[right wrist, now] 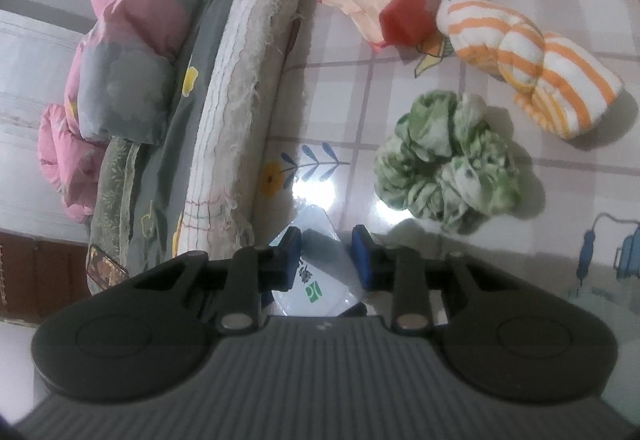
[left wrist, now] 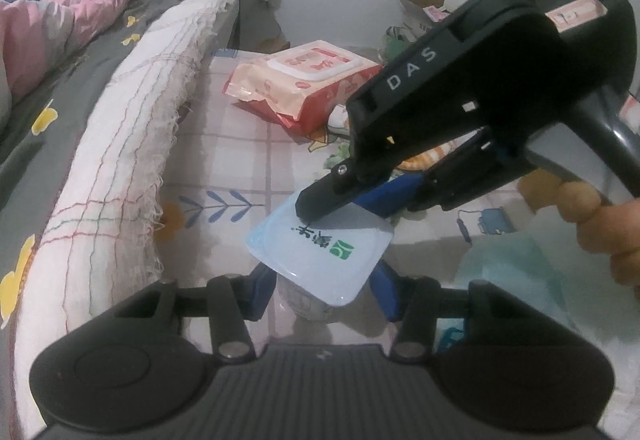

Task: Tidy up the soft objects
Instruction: 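Lower the right gripper onto the white yogurt cup and close on its lid, then lift the yogurt cup with the right gripper and carry it into the box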

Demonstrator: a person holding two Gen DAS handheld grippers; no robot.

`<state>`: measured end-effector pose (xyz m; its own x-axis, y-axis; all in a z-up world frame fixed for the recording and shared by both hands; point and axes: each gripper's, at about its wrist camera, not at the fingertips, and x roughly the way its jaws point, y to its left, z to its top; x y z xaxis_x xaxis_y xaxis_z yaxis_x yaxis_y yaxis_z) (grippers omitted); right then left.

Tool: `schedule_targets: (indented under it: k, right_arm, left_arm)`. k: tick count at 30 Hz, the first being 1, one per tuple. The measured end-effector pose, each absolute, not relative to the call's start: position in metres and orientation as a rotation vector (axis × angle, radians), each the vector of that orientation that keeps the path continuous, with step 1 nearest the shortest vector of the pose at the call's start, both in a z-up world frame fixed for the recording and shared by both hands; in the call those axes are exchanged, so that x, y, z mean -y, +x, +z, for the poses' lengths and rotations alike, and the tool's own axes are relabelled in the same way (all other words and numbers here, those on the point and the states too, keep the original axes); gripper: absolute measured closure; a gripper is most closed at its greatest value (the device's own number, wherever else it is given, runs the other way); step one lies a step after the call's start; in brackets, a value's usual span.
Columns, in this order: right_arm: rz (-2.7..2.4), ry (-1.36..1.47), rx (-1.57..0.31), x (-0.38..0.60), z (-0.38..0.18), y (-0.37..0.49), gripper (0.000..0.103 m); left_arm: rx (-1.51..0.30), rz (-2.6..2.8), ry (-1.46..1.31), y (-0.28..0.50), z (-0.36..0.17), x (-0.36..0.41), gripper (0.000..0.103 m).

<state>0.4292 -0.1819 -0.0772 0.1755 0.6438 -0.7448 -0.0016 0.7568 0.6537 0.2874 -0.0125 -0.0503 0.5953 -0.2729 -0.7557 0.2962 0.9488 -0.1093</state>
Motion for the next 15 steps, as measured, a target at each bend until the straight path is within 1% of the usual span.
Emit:
schedule_targets:
  k: [8,9,15]
  right_arm:
    - [0.514,0.602,-1.307,0.186,-0.053,0.404,0.076]
    - [0.52,0.605,-1.302,0.187,-0.048,0.399,0.076]
    - [0.555,0.639,-1.219,0.205,-0.006,0.363,0.076]
  left_arm:
    - [-0.829,-0.335,0.044,0.261,-0.023,0.012,0.052]
    - [-0.82,-0.334,0.045,0.256,-0.017,0.012,0.054]
    - [-0.746,-0.363,0.063,0.225,0.021,0.022,0.054]
